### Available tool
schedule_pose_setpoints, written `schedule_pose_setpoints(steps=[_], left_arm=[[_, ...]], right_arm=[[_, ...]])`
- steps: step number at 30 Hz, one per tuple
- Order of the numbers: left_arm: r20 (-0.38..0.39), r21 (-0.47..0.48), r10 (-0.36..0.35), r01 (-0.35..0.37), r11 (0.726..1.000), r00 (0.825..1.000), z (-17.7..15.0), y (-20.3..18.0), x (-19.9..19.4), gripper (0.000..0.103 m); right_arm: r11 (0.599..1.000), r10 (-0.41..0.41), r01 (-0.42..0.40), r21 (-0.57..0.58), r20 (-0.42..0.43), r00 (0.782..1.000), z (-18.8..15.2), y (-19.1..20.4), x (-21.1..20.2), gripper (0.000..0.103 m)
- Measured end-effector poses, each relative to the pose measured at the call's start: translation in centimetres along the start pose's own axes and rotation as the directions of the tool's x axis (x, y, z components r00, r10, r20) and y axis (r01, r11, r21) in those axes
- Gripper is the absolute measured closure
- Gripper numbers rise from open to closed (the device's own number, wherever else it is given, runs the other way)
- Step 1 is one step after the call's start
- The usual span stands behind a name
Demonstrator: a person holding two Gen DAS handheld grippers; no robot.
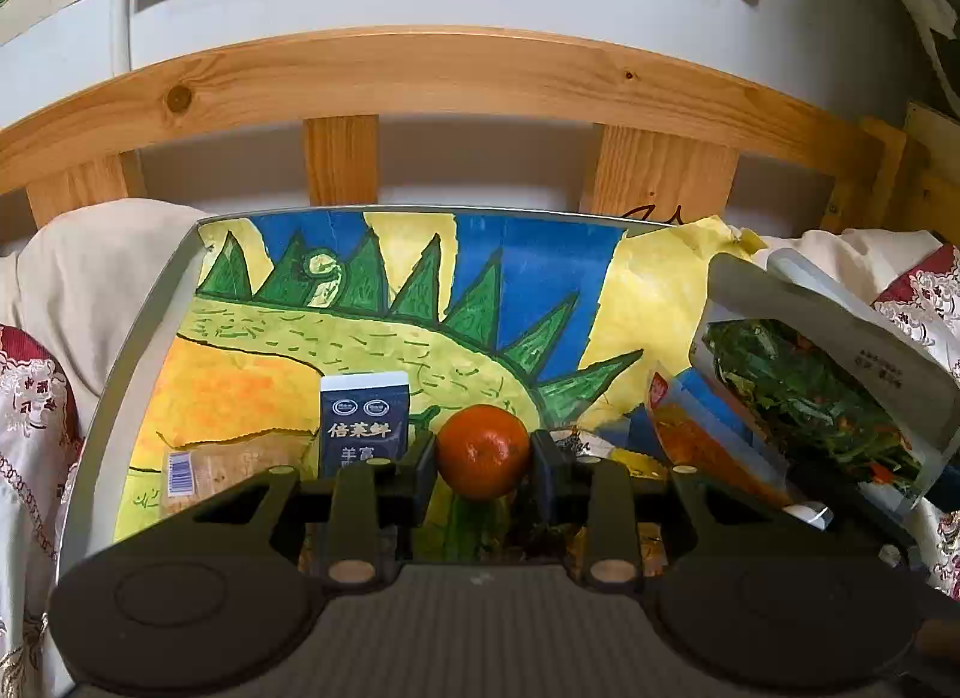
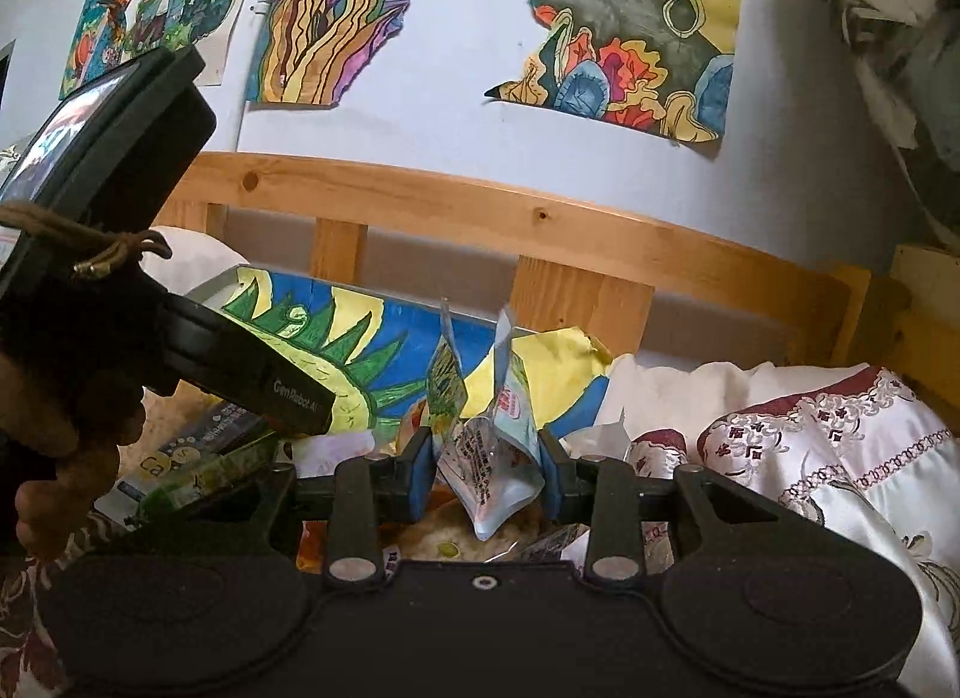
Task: Organize snacks
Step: 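Lower the white packet and mandarin into the tray and open both tools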
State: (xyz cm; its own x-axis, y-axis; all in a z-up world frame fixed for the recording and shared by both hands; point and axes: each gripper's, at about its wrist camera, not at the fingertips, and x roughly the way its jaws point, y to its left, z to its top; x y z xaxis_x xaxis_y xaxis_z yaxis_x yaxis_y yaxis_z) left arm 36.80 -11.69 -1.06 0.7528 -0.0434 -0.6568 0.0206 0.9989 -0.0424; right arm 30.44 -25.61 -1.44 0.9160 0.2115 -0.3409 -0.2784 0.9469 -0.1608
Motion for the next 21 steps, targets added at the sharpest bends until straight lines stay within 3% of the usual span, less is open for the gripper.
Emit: schedule_pose_setpoints(steps=[4, 8, 15, 21], left_arm=[[0.001, -0.011, -0.003, 0.003, 1.000, 1.000, 0.0, 0.0, 0.1, 0.066], [0.005, -0.035, -0.002, 0.003, 0.999, 1.000, 0.0, 0.3, 0.1, 0.055], [0.013, -0.071, -0.005, 0.006, 0.997, 1.000, -0.2, 0.7, -0.2, 0.046], [0.044, -0.157, -0.002, 0.009, 0.988, 0.999, -0.7, 1.9, -1.2, 0.022]], right_arm=[[1.000, -0.004, 0.004, -0.003, 0.001, 1.000, 0.0, 0.0, 0.1, 0.061], [1.000, -0.001, 0.001, -0.005, 0.000, 1.000, -0.1, 0.1, 0.1, 0.056], [1.000, -0.012, 0.012, 0.000, 0.006, 1.000, -0.2, 0.0, 0.0, 0.042], [1.000, -0.027, 0.027, 0.015, 0.016, 0.999, -0.2, -0.2, -0.1, 0.031]])
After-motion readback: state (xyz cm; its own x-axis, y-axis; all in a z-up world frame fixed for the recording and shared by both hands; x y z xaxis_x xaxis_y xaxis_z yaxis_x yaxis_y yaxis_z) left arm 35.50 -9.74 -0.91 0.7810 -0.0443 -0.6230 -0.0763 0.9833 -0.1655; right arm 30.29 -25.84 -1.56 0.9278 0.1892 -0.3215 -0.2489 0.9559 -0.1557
